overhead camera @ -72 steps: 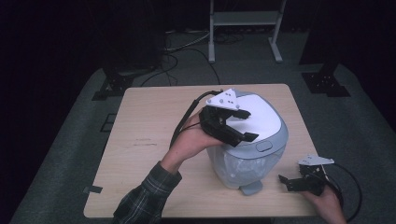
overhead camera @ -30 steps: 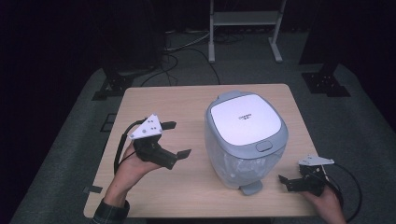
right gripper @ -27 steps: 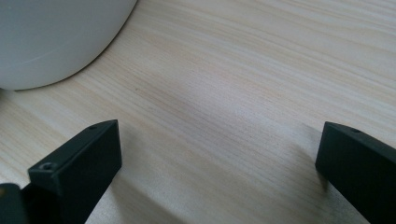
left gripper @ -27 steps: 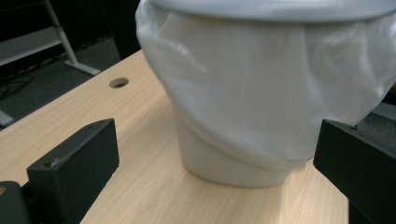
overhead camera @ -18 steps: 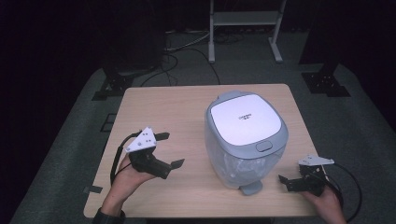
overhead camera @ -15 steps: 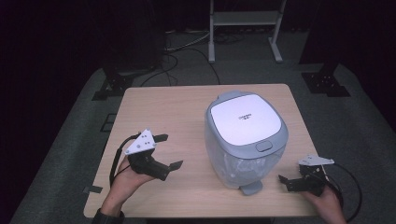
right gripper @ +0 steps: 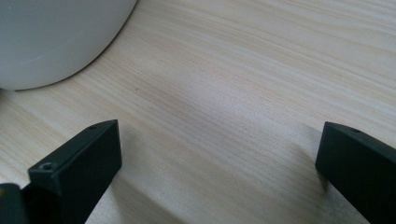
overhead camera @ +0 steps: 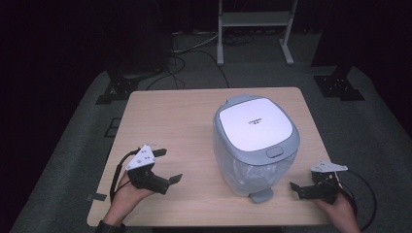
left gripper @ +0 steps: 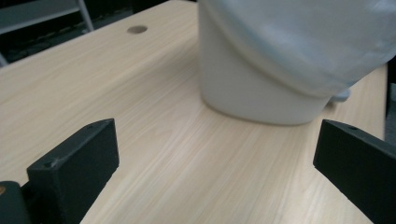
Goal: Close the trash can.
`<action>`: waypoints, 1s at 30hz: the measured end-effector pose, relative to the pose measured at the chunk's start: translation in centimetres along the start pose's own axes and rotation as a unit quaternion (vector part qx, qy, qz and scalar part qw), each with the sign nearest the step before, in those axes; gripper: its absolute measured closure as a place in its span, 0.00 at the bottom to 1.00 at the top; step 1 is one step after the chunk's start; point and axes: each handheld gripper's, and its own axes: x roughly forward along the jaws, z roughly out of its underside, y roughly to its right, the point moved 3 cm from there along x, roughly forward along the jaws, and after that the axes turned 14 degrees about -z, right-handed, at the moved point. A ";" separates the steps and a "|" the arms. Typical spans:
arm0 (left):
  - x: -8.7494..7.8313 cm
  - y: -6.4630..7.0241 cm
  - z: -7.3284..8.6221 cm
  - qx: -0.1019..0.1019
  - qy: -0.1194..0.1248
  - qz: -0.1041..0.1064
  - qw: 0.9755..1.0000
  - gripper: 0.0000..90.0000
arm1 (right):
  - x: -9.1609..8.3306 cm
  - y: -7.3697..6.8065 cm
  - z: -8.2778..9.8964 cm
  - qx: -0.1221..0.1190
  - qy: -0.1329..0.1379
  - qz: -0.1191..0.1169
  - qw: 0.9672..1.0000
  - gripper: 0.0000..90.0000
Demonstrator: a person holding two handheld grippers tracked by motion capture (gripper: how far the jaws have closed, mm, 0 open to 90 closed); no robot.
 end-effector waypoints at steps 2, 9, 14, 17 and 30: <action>0.1 -0.3 0.7 -0.003 -0.007 -0.007 1.000 0.00 | 0.0 0.0 0.0 0.000 0.000 0.000 1.000 0.00; 0.7 -1.3 3.3 -0.007 -0.044 -0.028 0.999 0.00 | 0.0 0.0 0.0 0.000 0.000 0.000 1.000 0.00; 1.3 -1.8 4.8 -0.008 -0.072 -0.038 0.997 0.00 | 0.0 0.0 0.0 0.000 0.000 0.000 1.000 0.00; 1.8 -1.9 5.7 -0.007 -0.094 -0.038 0.995 0.00 | 0.0 0.0 0.0 0.000 0.000 0.000 1.000 0.00; 3.0 -2.0 8.0 0.015 -0.152 -0.049 0.987 0.00 | 0.0 0.0 0.0 0.000 0.000 0.000 1.000 0.00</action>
